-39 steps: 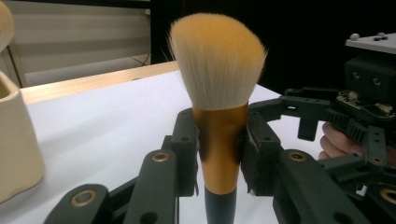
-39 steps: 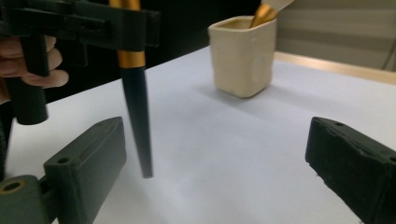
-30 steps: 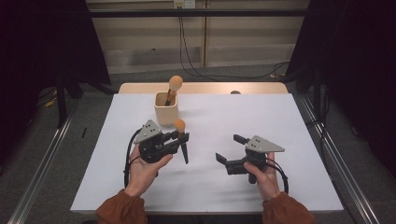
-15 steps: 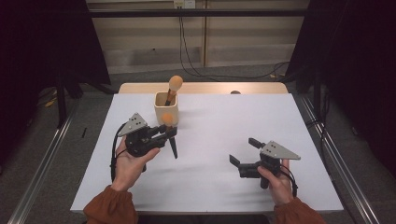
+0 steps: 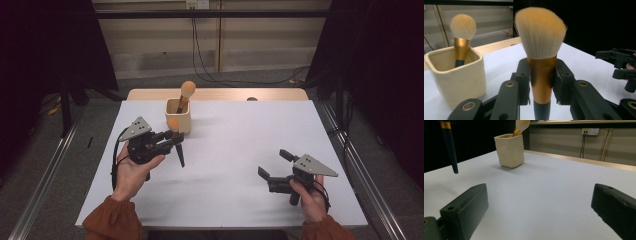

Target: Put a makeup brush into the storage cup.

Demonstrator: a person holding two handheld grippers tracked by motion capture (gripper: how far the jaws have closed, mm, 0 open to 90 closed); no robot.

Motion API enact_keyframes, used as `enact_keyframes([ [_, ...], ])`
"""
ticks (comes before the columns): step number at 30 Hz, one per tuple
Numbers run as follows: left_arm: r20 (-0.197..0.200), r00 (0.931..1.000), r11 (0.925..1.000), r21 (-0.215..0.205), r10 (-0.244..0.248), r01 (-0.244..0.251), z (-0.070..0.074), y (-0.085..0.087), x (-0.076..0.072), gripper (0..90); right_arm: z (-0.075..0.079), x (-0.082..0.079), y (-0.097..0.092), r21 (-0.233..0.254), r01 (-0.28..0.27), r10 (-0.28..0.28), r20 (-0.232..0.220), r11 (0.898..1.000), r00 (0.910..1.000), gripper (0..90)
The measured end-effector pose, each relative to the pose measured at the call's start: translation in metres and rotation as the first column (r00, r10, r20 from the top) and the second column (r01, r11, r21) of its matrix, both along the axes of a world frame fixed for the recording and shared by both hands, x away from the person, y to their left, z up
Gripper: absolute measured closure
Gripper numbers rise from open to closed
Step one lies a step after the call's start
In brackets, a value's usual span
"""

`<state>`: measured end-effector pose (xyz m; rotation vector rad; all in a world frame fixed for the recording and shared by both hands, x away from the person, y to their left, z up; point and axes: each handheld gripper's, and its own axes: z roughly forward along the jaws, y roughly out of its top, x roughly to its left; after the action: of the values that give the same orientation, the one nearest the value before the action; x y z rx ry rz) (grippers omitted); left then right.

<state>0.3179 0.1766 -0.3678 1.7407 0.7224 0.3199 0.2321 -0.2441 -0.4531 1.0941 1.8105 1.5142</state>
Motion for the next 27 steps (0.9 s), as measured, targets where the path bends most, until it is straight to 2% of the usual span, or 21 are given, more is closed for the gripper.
enact_keyframes([
  [6, 0.003, 0.9996, 0.9996, -0.003, 0.027, -0.027, 0.007, 0.01, 0.005, 69.6, -0.002, -0.008, -0.018, 0.002, 0.045, -0.045, -0.002, 0.999, 0.999, 0.6],
  [11, 0.007, 0.9991, 0.9992, 0.002, 0.041, -0.041, 0.01, 0.016, 0.008, 69.5, -0.001, -0.014, -0.029, -0.003, 0.091, -0.091, 0.017, 0.996, 0.9957, 0.4],
  [16, 0.01, 0.9985, 0.9985, 0.006, 0.054, -0.054, 0.014, 0.022, 0.012, 69.6, -0.005, -0.022, -0.036, -0.017, 0.093, -0.093, 0.011, 0.995, 0.9956, 0.4],
  [18, 0.013, 0.9982, 0.9983, 0.007, 0.058, -0.058, 0.016, 0.024, 0.013, 69.5, -0.005, -0.025, -0.04, -0.003, 0.089, -0.089, 0.008, 0.996, 0.996, 0.0],
  [22, 0.018, 0.9972, 0.9973, 0.01, 0.072, -0.072, 0.022, 0.027, 0.018, 69.5, -0.009, -0.028, -0.049, 0.003, 0.115, -0.115, 0.011, 0.993, 0.9933, 0.0],
  [23, 0.019, 0.9971, 0.9973, -0.003, 0.074, -0.074, 0.023, 0.028, 0.02, 69.5, -0.01, -0.029, -0.05, 0.01, 0.118, -0.118, 0.011, 0.993, 0.9929, 0.0],
  [27, 0.024, 0.9961, 0.9964, 0.002, 0.085, -0.085, 0.029, 0.03, 0.028, 69.5, -0.009, -0.029, -0.049, 0.022, 0.115, -0.115, 0.025, 0.993, 0.993, 0.0],
])
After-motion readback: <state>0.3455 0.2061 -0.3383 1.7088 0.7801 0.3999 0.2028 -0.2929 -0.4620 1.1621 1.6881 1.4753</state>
